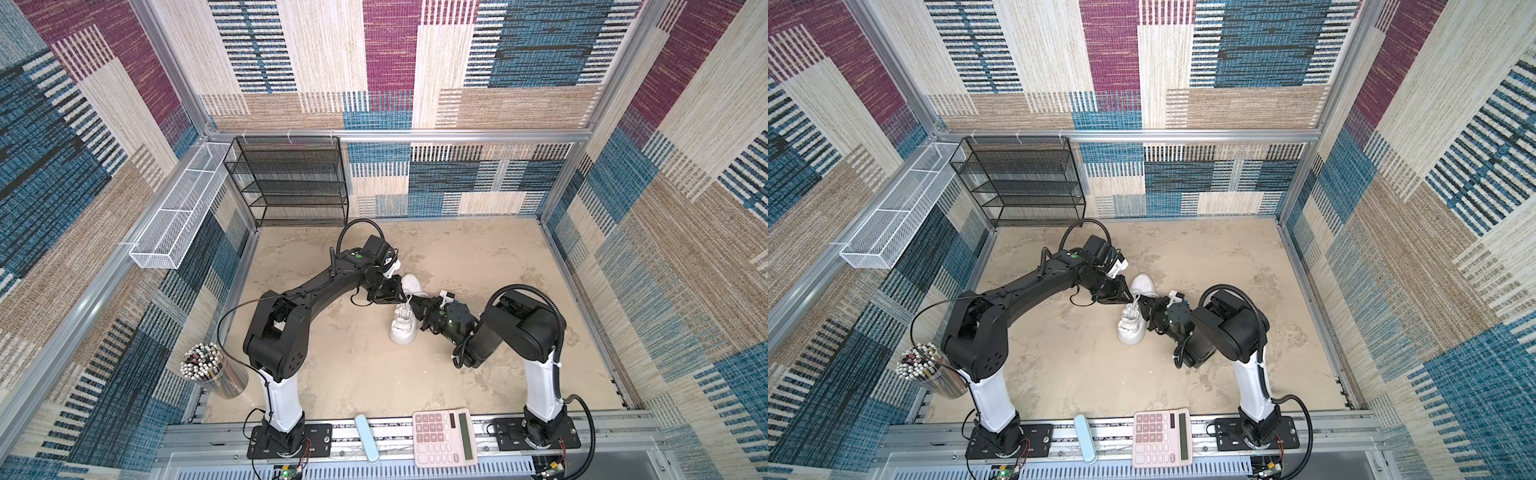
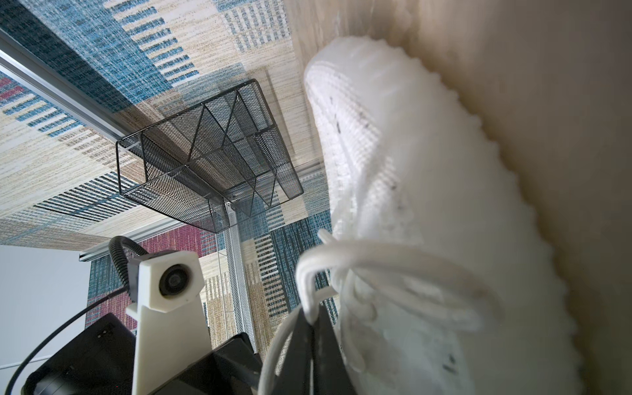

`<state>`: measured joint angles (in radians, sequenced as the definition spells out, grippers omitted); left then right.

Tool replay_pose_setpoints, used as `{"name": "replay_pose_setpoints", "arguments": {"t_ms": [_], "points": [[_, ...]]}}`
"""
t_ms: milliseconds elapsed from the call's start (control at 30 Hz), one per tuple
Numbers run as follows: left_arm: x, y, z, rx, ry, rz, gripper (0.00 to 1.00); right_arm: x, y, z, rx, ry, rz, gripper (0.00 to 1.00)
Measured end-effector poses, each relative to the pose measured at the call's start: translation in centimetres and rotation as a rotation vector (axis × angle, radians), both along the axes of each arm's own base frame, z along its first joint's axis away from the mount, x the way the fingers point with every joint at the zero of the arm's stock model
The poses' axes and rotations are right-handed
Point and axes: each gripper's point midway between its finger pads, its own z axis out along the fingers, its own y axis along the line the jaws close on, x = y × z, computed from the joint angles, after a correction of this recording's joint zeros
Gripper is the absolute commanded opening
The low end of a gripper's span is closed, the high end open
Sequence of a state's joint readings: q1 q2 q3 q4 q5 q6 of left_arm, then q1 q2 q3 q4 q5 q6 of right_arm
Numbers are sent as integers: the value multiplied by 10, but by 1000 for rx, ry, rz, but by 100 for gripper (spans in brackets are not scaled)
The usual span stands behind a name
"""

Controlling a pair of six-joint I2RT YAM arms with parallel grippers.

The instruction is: Tie the shoes

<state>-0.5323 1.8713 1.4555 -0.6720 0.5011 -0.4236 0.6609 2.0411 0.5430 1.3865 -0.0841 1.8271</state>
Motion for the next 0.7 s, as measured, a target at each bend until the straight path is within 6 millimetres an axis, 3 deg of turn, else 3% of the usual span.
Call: {"name": "replay_pose_setpoints", "arguments": {"t_ms": [700], "points": [[2, 5, -11, 34, 2, 12, 25, -1, 0, -5, -3, 11, 3, 0]]}}
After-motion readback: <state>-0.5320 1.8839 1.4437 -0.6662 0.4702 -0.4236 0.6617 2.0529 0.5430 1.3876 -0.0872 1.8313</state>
